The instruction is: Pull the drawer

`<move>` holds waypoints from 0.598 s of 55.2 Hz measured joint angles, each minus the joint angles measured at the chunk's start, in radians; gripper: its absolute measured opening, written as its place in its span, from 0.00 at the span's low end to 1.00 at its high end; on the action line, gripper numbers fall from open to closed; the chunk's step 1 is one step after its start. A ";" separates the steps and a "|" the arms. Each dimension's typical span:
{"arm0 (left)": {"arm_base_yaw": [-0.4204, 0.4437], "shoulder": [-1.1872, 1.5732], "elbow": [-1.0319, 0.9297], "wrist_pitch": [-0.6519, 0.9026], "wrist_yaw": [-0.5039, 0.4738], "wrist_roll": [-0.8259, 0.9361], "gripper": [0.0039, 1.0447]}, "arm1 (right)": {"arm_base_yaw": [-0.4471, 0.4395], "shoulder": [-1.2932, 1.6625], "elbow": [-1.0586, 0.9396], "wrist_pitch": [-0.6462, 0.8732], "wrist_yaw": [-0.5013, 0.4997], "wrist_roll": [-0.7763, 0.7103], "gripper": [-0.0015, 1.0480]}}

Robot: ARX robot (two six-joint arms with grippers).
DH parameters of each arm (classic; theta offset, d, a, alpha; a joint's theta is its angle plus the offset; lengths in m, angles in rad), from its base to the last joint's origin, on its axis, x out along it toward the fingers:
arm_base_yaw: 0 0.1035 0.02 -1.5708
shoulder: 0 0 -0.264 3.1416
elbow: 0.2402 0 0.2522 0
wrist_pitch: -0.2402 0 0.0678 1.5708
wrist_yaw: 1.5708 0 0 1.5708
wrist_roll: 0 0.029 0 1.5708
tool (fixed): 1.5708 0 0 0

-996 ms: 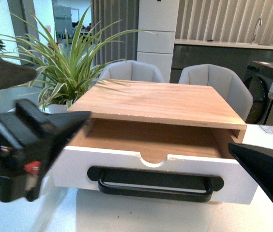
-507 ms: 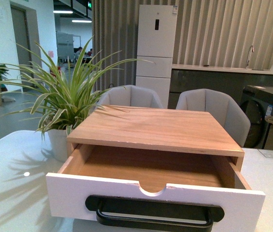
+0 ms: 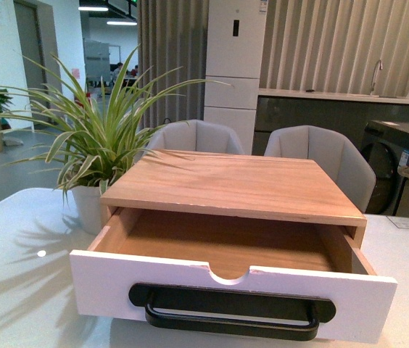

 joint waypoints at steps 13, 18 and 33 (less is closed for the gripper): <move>0.000 -0.126 -0.049 -0.066 0.000 0.003 0.03 | -0.013 -0.140 -0.010 -0.116 -0.010 -0.004 0.02; 0.000 -0.178 -0.049 -0.111 0.000 0.003 0.03 | -0.013 -0.180 -0.010 -0.155 -0.010 -0.004 0.02; 0.000 -0.288 -0.049 -0.220 0.000 0.003 0.03 | -0.013 -0.272 -0.010 -0.245 -0.010 -0.004 0.02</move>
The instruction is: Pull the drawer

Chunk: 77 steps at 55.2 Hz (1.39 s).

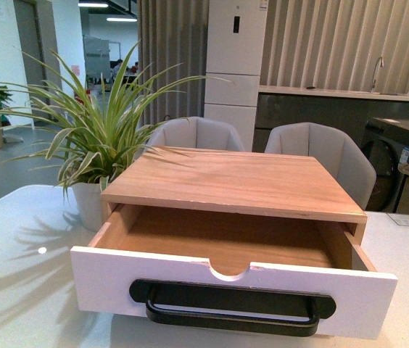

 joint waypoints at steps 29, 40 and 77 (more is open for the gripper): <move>0.000 -0.279 0.000 -0.298 0.000 0.000 0.03 | 0.000 -0.240 0.000 -0.247 0.000 0.000 0.02; 0.000 -0.300 0.000 -0.306 0.000 0.000 0.03 | 0.000 -0.241 0.000 -0.248 0.000 0.000 0.02; 0.000 -0.300 0.000 -0.306 0.000 0.000 0.91 | 0.000 -0.241 0.000 -0.248 0.000 0.000 0.91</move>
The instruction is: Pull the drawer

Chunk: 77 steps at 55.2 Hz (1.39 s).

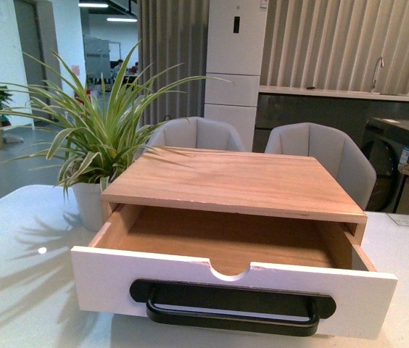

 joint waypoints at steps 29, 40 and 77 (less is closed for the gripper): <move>0.000 0.000 0.000 0.000 0.000 0.003 0.93 | 0.000 0.000 0.000 0.000 0.000 0.000 0.91; 0.000 0.000 0.000 0.000 0.000 0.003 0.93 | 0.000 0.000 0.000 0.000 0.000 0.000 0.91; 0.000 0.000 0.000 0.000 0.000 0.003 0.93 | 0.000 0.000 0.000 0.000 0.000 0.000 0.91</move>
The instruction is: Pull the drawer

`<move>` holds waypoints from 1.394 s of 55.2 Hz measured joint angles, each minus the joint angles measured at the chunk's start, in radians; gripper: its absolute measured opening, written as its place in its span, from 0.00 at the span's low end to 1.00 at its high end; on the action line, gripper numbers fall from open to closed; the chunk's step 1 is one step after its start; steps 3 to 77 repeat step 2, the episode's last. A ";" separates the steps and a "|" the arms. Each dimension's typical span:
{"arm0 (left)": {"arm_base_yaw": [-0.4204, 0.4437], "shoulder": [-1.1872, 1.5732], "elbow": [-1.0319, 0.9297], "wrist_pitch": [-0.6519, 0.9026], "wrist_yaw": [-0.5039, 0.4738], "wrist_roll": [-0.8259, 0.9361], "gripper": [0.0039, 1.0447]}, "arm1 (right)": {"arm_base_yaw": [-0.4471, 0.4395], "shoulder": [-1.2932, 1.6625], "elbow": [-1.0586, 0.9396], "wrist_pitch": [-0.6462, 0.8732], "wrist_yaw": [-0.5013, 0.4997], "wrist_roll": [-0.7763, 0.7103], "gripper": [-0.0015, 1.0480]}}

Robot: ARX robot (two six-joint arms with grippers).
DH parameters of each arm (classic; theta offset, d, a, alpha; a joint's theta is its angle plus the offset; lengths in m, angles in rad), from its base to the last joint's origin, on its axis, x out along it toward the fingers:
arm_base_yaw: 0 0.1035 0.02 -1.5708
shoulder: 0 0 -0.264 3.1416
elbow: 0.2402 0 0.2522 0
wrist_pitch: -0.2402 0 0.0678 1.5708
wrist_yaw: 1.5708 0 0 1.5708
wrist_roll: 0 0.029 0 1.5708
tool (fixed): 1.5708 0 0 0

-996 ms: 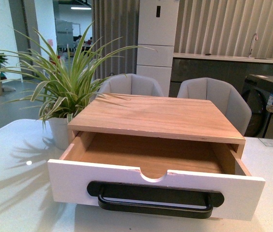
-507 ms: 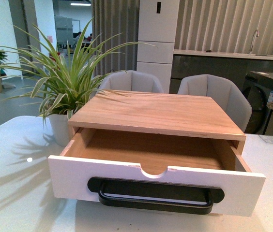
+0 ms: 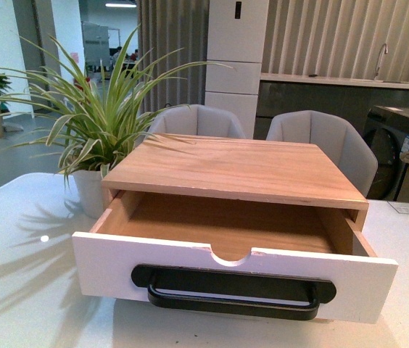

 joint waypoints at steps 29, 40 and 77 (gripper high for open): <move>0.000 0.000 0.000 0.000 0.000 0.000 0.93 | 0.000 0.000 0.000 0.000 0.000 0.000 0.91; 0.000 0.000 0.000 0.000 0.000 0.000 0.93 | 0.000 0.000 0.000 0.000 0.000 0.000 0.91; 0.000 0.000 0.000 0.000 0.000 0.000 0.93 | 0.000 0.000 0.000 0.000 0.000 0.000 0.91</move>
